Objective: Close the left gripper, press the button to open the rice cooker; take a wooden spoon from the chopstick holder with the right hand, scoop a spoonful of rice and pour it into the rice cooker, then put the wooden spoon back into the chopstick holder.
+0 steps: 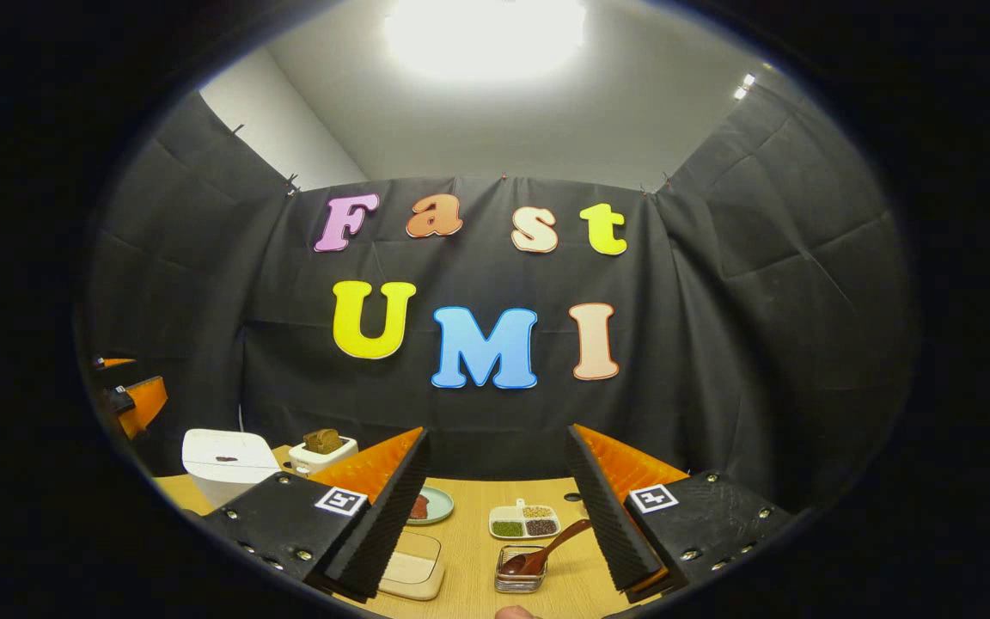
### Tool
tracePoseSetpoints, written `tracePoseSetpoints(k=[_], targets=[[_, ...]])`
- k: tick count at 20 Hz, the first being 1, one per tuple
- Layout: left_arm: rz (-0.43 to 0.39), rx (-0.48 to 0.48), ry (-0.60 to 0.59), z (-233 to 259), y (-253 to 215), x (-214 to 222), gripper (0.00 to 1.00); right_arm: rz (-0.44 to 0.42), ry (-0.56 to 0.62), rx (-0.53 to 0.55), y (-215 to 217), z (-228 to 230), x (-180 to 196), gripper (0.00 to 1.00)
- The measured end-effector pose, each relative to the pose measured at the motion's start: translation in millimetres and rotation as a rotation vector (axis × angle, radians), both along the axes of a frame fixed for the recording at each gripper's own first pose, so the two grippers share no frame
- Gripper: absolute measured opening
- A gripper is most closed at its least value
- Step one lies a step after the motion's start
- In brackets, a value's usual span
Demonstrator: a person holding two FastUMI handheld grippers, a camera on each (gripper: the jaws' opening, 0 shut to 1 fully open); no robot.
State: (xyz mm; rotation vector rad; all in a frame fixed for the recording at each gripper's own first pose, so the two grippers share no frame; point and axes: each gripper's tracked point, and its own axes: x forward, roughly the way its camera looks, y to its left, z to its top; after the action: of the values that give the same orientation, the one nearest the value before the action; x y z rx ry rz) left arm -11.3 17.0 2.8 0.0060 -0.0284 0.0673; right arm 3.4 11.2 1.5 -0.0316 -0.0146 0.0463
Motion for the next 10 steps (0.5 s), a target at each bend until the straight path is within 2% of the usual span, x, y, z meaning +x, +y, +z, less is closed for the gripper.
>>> tracePoseSetpoints(k=[3,4,6,7,8,9,10], targets=[[0.006,-0.003,0.01,-5.5,0.1,0.9,0.92,-0.001,0.015,0.008,-0.3,-5.3,1.5,0.95],[0.011,-0.005,0.013,-6.1,1.1,2.0,0.96,-0.004,0.014,0.012,-1.8,-4.5,0.4,0.95],[0.016,-0.008,0.019,-6.8,2.3,5.0,0.96,-0.013,0.012,0.013,-6.1,-4.7,0.7,0.95],[0.02,-0.008,0.019,-6.5,4.3,6.7,0.92,-0.015,0.014,0.013,-6.6,-5.4,0.8,0.95],[0.022,-0.009,0.018,-5.8,5.0,7.8,1.0,-0.019,0.016,0.014,-8.4,-6.6,1.2,0.95],[0.023,-0.008,0.017,-5.5,4.9,8.0,0.9,-0.022,0.019,0.016,-9.6,-7.5,1.1,0.95],[0.025,-0.007,0.016,-4.4,6.3,10.9,0.94,-0.024,0.024,0.021,-10.2,-8.7,1.8,0.95]])
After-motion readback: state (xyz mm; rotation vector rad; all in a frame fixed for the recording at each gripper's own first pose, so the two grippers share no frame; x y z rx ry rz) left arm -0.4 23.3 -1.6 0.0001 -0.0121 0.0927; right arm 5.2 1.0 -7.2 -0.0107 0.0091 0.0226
